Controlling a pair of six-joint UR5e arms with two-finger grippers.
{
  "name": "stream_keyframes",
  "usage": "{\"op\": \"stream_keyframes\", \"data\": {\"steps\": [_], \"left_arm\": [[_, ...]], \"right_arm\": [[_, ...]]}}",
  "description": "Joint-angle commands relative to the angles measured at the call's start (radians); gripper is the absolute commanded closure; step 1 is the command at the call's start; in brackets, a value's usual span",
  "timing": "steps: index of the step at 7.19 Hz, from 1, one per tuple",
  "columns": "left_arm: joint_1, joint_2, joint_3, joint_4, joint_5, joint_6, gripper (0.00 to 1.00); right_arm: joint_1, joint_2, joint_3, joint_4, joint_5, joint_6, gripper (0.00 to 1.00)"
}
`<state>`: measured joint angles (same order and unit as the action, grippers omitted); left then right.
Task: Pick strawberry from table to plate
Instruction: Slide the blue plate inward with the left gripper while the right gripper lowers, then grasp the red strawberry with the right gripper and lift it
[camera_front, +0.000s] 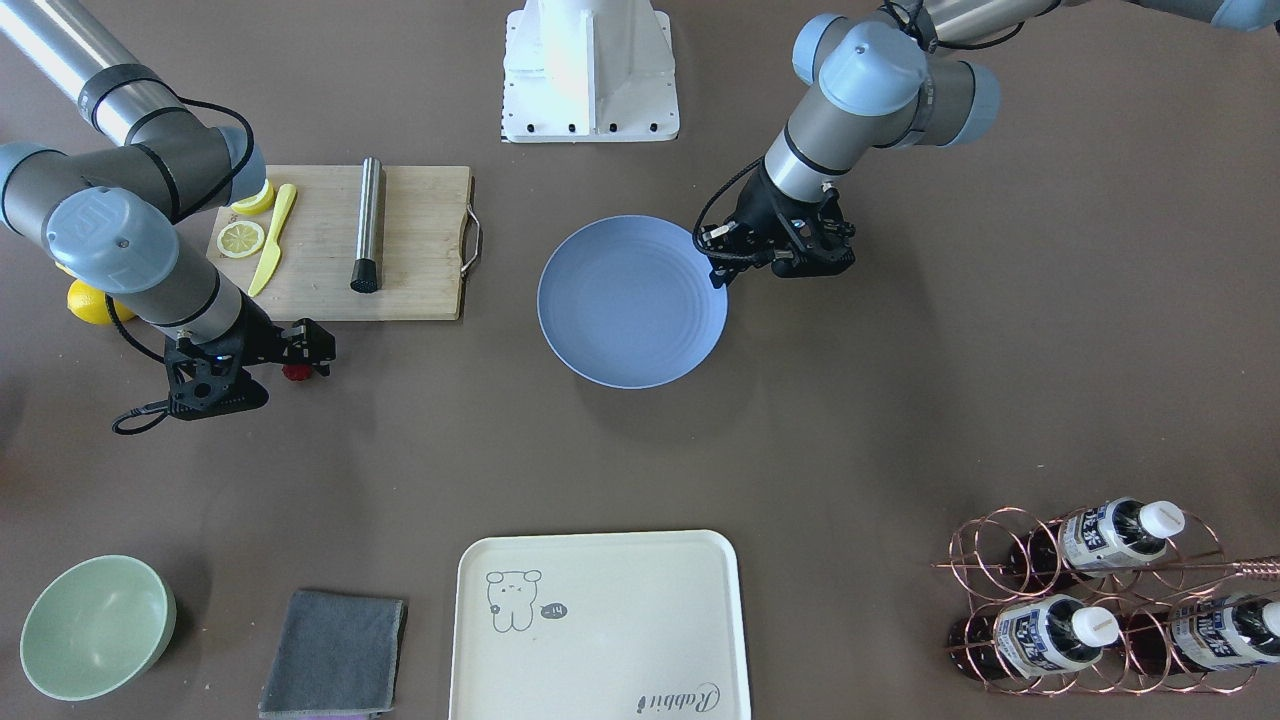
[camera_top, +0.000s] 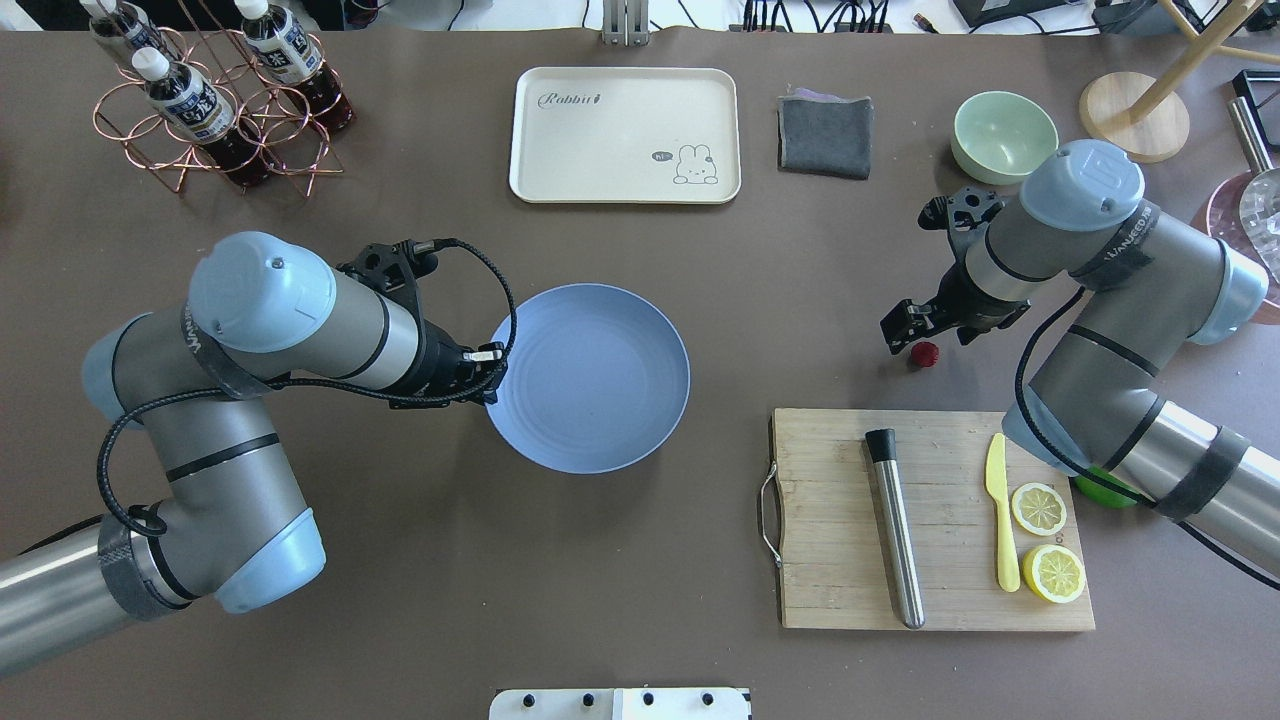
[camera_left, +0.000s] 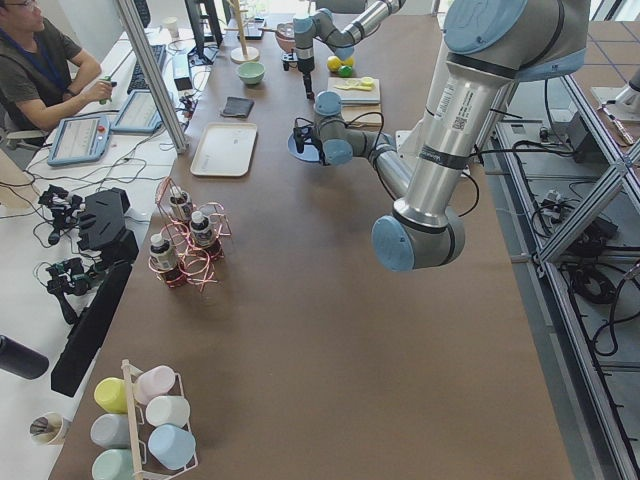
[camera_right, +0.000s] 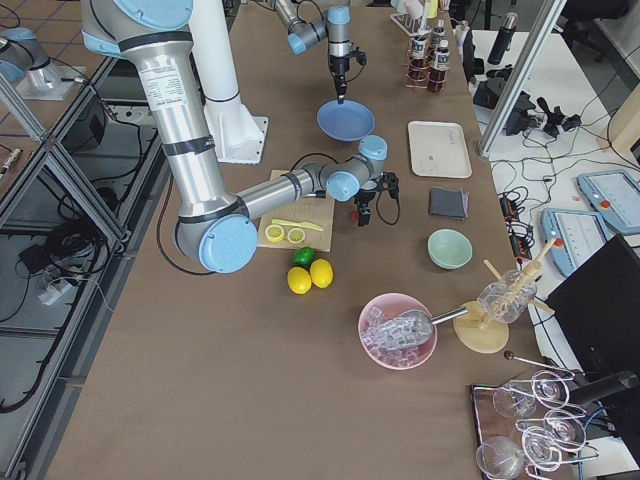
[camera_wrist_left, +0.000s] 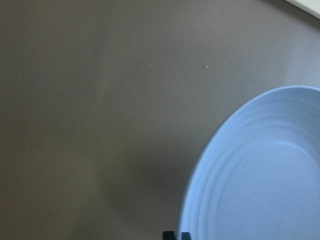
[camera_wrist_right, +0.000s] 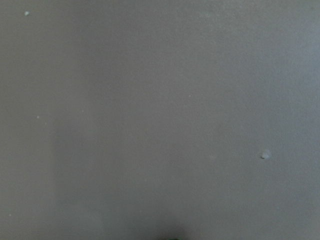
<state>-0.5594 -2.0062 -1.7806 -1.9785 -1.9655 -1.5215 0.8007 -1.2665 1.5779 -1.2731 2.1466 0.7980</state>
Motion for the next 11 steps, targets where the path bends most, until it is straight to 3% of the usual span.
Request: {"op": "stream_keyframes", "data": {"steps": [1, 2, 4, 7, 8, 9, 10, 11], "left_arm": [[0.018, -0.006, 0.013, 0.001, 0.013, -0.002, 1.00], [0.029, -0.009, 0.021, 0.000, 0.039, -0.002, 1.00], [0.072, -0.019, 0.042, -0.005, 0.089, -0.002, 1.00], [0.087, -0.014, 0.059, -0.008, 0.093, -0.002, 1.00], [0.090, -0.019, 0.067, -0.005, 0.094, -0.002, 0.70], [0.092, -0.025, 0.066, -0.003, 0.093, -0.031, 0.25], [0.088, -0.025, 0.060, -0.002, 0.094, -0.031, 0.04], [0.051, -0.023, 0.040, 0.003, 0.091, -0.026, 0.04]], "right_arm": [[-0.009, 0.001, 0.004, 0.000, -0.001, 0.009, 0.26], [-0.011, 0.002, 0.010, 0.000, 0.001, 0.026, 0.47], [-0.012, 0.007, 0.019, 0.001, 0.006, 0.024, 1.00], [-0.003, 0.013, 0.129, -0.052, 0.045, 0.039, 1.00], [-0.003, 0.060, 0.146, -0.084, 0.047, 0.087, 1.00], [-0.017, 0.123, 0.146, -0.121, 0.047, 0.149, 1.00], [-0.044, 0.162, 0.151, -0.124, 0.044, 0.218, 1.00], [-0.067, 0.200, 0.148, -0.124, 0.038, 0.263, 1.00]]}}
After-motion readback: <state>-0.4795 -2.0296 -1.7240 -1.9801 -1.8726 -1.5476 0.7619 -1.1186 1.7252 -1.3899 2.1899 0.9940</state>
